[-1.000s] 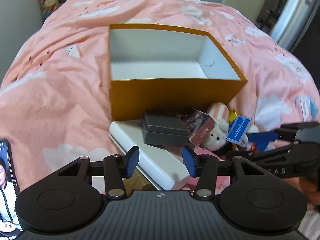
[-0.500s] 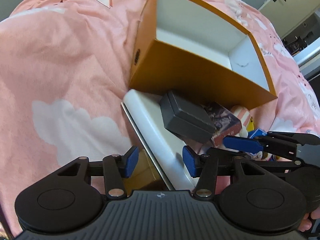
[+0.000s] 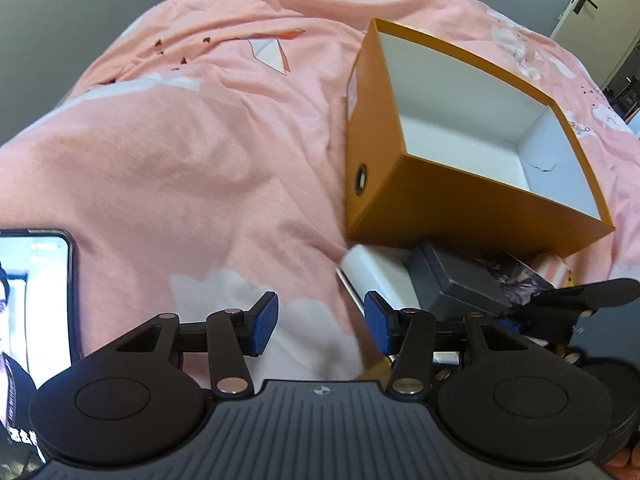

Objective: Organize objects
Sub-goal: 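Grasp the white rectangular box with the right tool and lift it, then grasp the gold cube box with the left tool while the right tool holds the white box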

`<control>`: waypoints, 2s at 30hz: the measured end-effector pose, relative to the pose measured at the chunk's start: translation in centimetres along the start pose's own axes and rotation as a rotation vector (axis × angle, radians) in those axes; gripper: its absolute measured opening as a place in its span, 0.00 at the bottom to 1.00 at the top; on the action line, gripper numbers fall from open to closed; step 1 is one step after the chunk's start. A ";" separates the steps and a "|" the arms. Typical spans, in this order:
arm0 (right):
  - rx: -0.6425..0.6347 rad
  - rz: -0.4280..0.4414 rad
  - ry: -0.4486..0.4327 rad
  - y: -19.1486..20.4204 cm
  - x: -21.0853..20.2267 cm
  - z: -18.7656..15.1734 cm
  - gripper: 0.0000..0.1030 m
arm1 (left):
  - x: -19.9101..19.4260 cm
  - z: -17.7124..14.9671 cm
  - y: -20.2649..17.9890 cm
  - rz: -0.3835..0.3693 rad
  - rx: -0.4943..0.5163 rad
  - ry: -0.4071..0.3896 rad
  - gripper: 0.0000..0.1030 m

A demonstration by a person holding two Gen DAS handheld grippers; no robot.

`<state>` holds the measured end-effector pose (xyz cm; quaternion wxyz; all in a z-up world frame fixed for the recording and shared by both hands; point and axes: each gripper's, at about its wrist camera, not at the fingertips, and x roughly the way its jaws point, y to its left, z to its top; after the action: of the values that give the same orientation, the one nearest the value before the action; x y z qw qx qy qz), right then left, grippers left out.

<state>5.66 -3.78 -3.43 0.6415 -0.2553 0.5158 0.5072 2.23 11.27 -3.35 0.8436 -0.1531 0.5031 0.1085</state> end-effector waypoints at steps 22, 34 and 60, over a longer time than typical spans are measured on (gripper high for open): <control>0.037 -0.066 -0.010 0.0 0.1 0.4 0.36 | -0.4 0.0 -0.5 -0.080 0.040 0.002 0.57; 0.092 0.011 -0.149 -3.3 -7.5 -2.9 0.30 | -1.6 -0.6 -2.3 -0.213 0.197 0.059 0.62; 0.336 0.021 -0.103 -9.5 -6.5 -7.0 0.34 | 5.4 -5.3 -9.3 0.048 0.422 0.193 0.79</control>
<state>11.85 -15.61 -1.69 0.6953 -0.1128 0.5626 0.4328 3.56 0.87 -9.06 0.8019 0.0290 0.5967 0.0060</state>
